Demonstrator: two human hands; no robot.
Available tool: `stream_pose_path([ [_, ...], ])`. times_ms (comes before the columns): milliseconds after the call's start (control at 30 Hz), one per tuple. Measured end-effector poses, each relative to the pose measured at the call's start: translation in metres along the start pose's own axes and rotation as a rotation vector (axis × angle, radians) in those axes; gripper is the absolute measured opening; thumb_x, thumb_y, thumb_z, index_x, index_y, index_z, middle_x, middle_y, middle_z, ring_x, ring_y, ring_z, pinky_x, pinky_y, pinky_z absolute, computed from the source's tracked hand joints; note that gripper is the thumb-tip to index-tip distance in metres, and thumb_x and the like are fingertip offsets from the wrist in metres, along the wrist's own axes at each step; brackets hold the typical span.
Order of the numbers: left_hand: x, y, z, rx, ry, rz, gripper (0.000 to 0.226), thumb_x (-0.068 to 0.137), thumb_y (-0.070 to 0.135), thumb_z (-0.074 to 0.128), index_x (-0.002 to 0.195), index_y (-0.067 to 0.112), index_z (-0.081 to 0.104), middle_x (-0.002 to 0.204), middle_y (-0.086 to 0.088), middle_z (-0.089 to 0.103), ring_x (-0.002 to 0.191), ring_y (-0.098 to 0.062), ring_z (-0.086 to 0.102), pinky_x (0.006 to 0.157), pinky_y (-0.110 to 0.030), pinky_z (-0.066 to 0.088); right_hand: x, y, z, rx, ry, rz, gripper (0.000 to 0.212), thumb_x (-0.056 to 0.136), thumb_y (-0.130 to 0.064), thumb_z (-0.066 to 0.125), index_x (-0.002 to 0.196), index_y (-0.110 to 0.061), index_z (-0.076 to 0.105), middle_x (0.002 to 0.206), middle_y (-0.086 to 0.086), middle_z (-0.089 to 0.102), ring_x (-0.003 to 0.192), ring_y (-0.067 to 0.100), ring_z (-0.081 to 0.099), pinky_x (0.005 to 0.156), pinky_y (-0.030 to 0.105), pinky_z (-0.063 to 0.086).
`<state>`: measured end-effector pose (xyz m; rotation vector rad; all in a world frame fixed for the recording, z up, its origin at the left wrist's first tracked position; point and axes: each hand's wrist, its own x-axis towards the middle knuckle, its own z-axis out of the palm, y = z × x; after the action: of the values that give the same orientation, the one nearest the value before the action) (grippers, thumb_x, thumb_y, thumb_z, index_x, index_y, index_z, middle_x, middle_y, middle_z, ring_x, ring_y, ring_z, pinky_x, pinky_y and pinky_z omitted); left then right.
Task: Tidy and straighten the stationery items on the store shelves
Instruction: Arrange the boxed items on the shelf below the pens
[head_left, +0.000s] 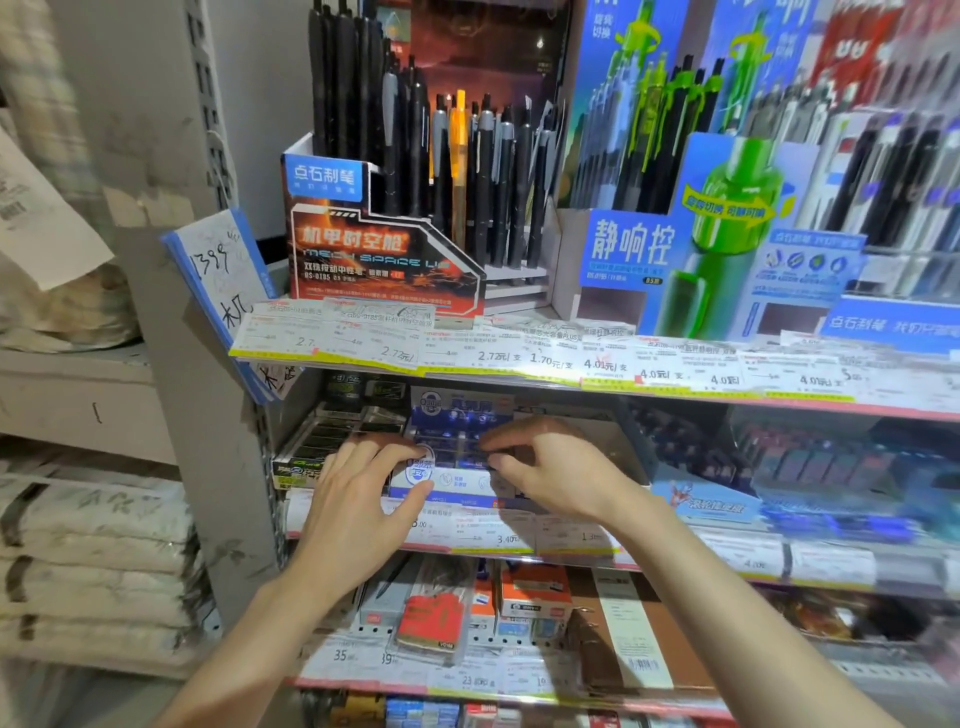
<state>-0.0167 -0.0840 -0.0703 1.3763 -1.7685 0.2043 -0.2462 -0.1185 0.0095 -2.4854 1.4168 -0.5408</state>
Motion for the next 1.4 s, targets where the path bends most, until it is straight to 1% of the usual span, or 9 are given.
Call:
stream_pose_path([
  [100, 0.000, 0.001, 0.000, 0.002, 0.001, 0.006, 0.037, 0.086, 0.050, 0.051, 0.111, 0.027, 0.065, 0.094, 0.014, 0.051, 0.092, -0.012, 0.045, 0.078, -0.026, 0.031, -0.002, 0.014, -0.015, 0.038, 0.080, 0.000, 0.027, 0.095, -0.027, 0.057, 0.118, -0.030, 0.070, 0.118, -0.011, 0.069, 0.102, 0.011, 0.064, 0.092, 0.029, 0.052],
  [200, 0.000, 0.001, 0.000, 0.010, -0.002, 0.012, 0.038, 0.086, 0.050, 0.050, 0.111, 0.026, 0.065, 0.095, 0.015, 0.050, 0.092, -0.012, 0.046, 0.078, -0.028, 0.032, -0.003, 0.032, -0.029, 0.023, 0.064, 0.041, 0.023, 0.092, -0.021, 0.059, 0.110, -0.027, 0.073, 0.114, -0.008, 0.072, 0.102, 0.013, 0.066, 0.093, 0.030, 0.052],
  [367, -0.001, 0.002, 0.000, 0.012, 0.002, 0.012, 0.037, 0.086, 0.050, 0.050, 0.111, 0.027, 0.065, 0.097, 0.015, 0.052, 0.093, -0.011, 0.046, 0.080, -0.027, 0.033, -0.007, 0.050, -0.037, 0.045, -0.057, 0.049, 0.015, 0.090, -0.021, 0.068, 0.102, -0.023, 0.077, 0.101, -0.008, 0.075, 0.086, 0.004, 0.067, 0.074, 0.010, 0.050],
  [700, 0.000, 0.001, 0.000, 0.023, 0.016, 0.021, 0.036, 0.085, 0.050, 0.052, 0.110, 0.027, 0.065, 0.092, 0.019, 0.047, 0.087, -0.005, 0.037, 0.076, -0.023, 0.027, 0.000, 0.057, -0.044, 0.044, -0.193, 0.032, 0.013, 0.086, -0.021, 0.073, 0.098, -0.022, 0.079, 0.097, -0.009, 0.076, 0.084, 0.003, 0.069, 0.077, 0.014, 0.053],
  [833, 0.001, 0.001, 0.001, 0.025, 0.017, 0.023, 0.036, 0.085, 0.050, 0.052, 0.110, 0.028, 0.065, 0.092, 0.020, 0.045, 0.088, -0.004, 0.037, 0.076, -0.023, 0.027, 0.003, 0.059, -0.039, 0.076, -0.132, 0.052, 0.007, 0.083, -0.022, 0.076, 0.087, -0.026, 0.080, 0.085, -0.013, 0.074, 0.080, 0.006, 0.069, 0.072, 0.018, 0.050],
  [1000, 0.001, 0.002, 0.000, 0.026, 0.016, 0.026, 0.036, 0.086, 0.050, 0.052, 0.110, 0.027, 0.065, 0.092, 0.019, 0.046, 0.087, -0.004, 0.037, 0.076, -0.023, 0.027, 0.003, 0.060, -0.036, 0.066, -0.129, 0.063, 0.012, 0.083, -0.019, 0.076, 0.095, -0.023, 0.079, 0.091, -0.009, 0.074, 0.086, 0.008, 0.069, 0.077, 0.017, 0.048],
  [1167, 0.000, 0.003, -0.001, 0.025, 0.021, 0.029, 0.036, 0.086, 0.050, 0.051, 0.110, 0.026, 0.066, 0.092, 0.018, 0.047, 0.087, -0.004, 0.036, 0.075, -0.023, 0.026, 0.001, 0.056, -0.035, 0.069, 0.023, 0.062, 0.009, 0.085, -0.024, 0.074, 0.093, -0.025, 0.078, 0.086, -0.015, 0.070, 0.083, 0.004, 0.065, 0.069, 0.008, 0.042],
  [1267, 0.000, 0.003, -0.001, 0.021, 0.023, 0.031, 0.036, 0.086, 0.050, 0.051, 0.109, 0.026, 0.066, 0.092, 0.018, 0.047, 0.086, -0.005, 0.036, 0.075, -0.023, 0.026, 0.005, 0.044, -0.034, 0.097, 0.105, 0.051, 0.012, 0.088, -0.029, 0.072, 0.099, -0.025, 0.075, 0.086, -0.020, 0.066, 0.078, -0.006, 0.059, 0.064, 0.000, 0.040],
  [1400, 0.000, 0.002, -0.001, 0.010, 0.016, 0.021, 0.036, 0.086, 0.051, 0.051, 0.109, 0.027, 0.065, 0.092, 0.016, 0.049, 0.086, -0.008, 0.039, 0.075, -0.025, 0.028, 0.020, 0.014, -0.021, 0.105, 0.067, -0.003, 0.013, 0.089, -0.034, 0.069, 0.100, -0.030, 0.074, 0.092, -0.019, 0.068, 0.083, -0.006, 0.060, 0.073, 0.002, 0.044],
])
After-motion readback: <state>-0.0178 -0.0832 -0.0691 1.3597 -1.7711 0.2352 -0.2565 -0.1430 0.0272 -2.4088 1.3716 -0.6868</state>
